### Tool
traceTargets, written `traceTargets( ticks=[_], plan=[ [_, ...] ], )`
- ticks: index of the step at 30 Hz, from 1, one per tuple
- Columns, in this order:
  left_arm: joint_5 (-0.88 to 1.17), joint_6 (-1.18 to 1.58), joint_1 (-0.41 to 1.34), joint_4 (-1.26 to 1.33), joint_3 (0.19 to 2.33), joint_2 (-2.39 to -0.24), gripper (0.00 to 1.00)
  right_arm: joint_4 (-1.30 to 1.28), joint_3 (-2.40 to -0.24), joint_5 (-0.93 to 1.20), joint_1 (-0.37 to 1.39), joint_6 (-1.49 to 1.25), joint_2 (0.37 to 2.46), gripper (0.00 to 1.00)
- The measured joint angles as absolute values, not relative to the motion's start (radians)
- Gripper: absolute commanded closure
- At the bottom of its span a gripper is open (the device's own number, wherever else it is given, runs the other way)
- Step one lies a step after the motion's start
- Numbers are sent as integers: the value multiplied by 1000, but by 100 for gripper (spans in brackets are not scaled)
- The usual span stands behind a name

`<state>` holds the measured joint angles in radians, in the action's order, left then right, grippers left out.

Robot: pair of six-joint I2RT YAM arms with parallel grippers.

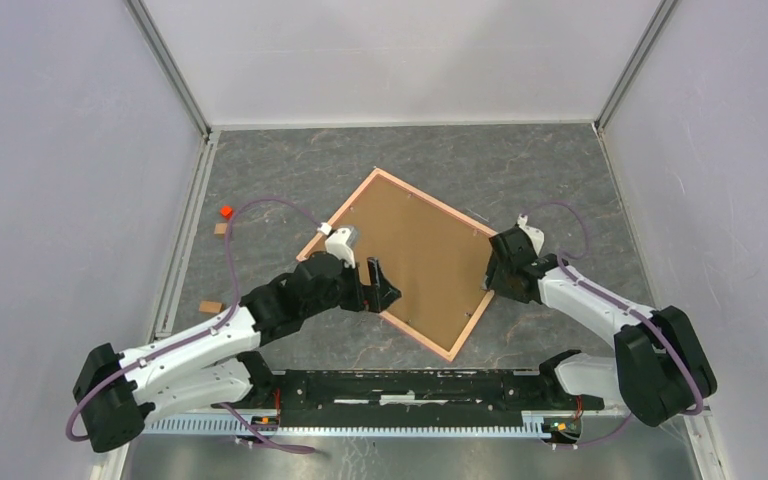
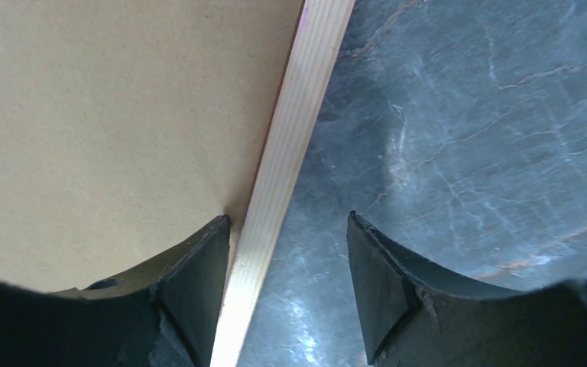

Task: Put the photo into the frame

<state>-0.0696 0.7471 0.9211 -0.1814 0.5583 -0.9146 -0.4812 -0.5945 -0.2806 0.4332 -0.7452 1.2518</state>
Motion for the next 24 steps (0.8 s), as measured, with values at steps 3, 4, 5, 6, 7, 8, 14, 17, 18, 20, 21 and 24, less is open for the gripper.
traceTargets(
  ticks=[3, 4, 5, 6, 7, 8, 14, 17, 18, 20, 21, 24],
  plan=[
    [-23, 710, 921, -186, 627, -965, 0, -440, -576, -268, 433, -808, 1247, 54],
    [0, 696, 923, -186, 648, -989, 0, -429, -573, -264, 433, -827, 1247, 61],
    [20, 678, 929, -187, 672, -1022, 0, -420, -571, -260, 433, -847, 1247, 70],
    [35, 660, 940, -191, 696, -1057, 0, -416, -571, -259, 434, -860, 1247, 76],
    [39, 643, 958, -196, 720, -1093, 0, -413, -570, -258, 435, -875, 1244, 84],
    [35, 625, 983, -207, 746, -1130, 0, -414, -569, -258, 434, -891, 1237, 93],
    [-27, 514, 1195, -257, 878, -1293, 0, -485, -575, -258, 429, -974, 1152, 100],
    [-89, 442, 1303, -283, 960, -1369, 0, -530, -612, -242, 429, -985, 1127, 100],
    [-108, 421, 1328, -289, 982, -1388, 0, -541, -625, -236, 429, -989, 1123, 100],
    [-167, 366, 1393, -320, 1044, -1439, 0, -549, -647, -216, 429, -999, 1111, 100],
    [-193, 344, 1421, -331, 1071, -1463, 0, -549, -653, -207, 429, -1005, 1103, 100],
    [-313, 263, 1524, -393, 1172, -1555, 0, -539, -656, -178, 430, -1032, 1065, 100]
  ],
)
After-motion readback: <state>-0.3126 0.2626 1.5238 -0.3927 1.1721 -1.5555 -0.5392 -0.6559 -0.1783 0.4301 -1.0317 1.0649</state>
